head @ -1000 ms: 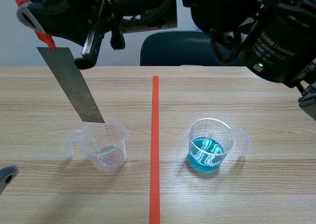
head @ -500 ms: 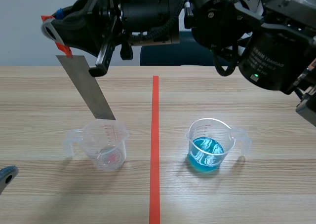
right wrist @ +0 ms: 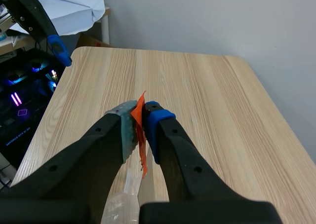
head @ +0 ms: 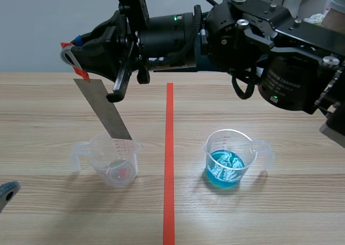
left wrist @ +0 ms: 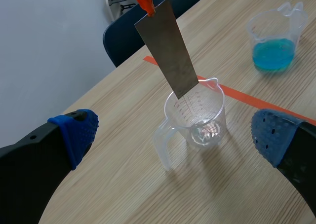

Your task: Do the redox reaction experiment

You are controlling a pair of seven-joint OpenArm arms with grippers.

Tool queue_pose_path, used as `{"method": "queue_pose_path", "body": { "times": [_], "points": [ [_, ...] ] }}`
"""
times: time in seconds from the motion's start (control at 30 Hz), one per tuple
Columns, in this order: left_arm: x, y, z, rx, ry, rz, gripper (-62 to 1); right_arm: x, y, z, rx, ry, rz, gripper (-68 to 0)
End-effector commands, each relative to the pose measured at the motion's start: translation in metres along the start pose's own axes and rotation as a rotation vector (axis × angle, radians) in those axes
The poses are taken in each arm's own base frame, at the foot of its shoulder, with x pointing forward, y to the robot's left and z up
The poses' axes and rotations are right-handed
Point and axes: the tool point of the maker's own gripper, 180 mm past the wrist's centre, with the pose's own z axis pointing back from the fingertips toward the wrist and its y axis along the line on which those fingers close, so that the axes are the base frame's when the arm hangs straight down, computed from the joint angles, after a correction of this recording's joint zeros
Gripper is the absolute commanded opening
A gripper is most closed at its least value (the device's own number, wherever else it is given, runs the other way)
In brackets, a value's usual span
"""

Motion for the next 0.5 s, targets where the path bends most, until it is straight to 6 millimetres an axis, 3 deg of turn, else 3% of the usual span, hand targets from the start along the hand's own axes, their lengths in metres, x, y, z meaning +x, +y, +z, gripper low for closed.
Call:
{"method": "queue_pose_path", "body": {
  "times": [0.0,0.27,0.47],
  "points": [
    [0.005,0.002,-0.001,0.015,-0.023,0.0,1.4,0.015,-0.004,-0.002,0.006,-0.038,0.018,-66.9],
    [0.005,0.002,-0.001,0.015,-0.023,0.001,1.4,0.001,-0.006,-0.005,0.001,-0.028,0.011,-66.9],
    [0.005,0.002,-0.001,0.015,-0.023,0.001,1.4,-0.014,0.005,-0.011,0.036,-0.021,0.01,-66.9]
  ]
}}
